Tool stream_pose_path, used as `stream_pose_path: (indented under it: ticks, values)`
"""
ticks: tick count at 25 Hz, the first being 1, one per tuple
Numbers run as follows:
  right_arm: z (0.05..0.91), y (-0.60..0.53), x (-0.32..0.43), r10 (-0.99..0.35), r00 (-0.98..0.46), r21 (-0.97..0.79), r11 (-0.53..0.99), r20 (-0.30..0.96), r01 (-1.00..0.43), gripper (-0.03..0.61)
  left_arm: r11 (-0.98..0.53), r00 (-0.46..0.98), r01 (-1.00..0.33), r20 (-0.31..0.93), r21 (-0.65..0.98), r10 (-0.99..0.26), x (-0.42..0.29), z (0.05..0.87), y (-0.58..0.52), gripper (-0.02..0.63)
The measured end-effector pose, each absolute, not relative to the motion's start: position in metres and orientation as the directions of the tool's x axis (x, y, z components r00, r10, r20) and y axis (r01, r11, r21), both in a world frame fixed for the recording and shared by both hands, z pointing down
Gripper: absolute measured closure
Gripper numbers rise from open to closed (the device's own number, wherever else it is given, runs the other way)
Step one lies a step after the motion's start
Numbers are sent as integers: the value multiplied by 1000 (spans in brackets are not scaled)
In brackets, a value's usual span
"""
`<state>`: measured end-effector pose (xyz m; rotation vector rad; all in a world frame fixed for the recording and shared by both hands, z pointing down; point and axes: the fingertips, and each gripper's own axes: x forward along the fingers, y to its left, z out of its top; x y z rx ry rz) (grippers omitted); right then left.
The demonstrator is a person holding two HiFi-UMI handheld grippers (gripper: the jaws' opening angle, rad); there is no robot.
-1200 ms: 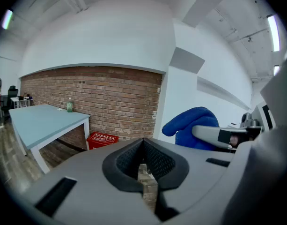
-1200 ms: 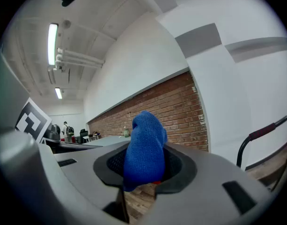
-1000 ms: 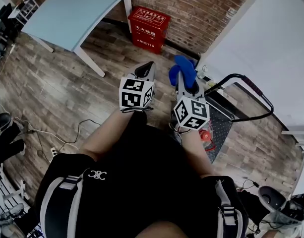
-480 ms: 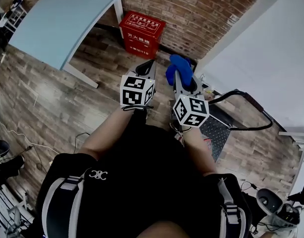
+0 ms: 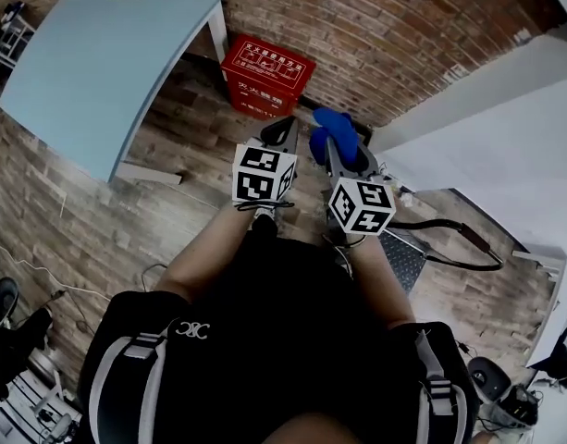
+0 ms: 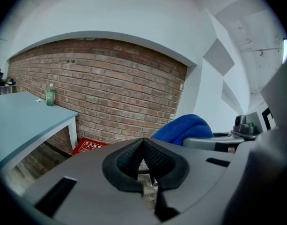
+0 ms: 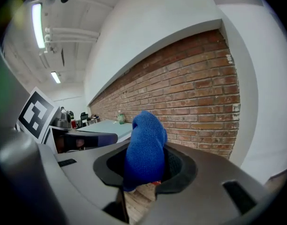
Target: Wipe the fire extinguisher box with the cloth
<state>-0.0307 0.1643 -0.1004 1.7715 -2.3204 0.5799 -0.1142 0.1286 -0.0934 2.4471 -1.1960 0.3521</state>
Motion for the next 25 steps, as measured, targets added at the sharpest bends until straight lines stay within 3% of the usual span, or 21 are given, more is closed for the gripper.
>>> stream_pose_path:
  ticks: [11, 25]
  values:
    - [-75, 84, -17, -840, -223, -184, 149, 495, -972, 453, -556, 671, -741, 394, 376, -628, -113, -57, 36, 606]
    - [-37, 37, -11, -772, -322, -235, 227, 548, -945, 453, -476, 604, -796, 455, 372, -654, -120, -27, -7, 606]
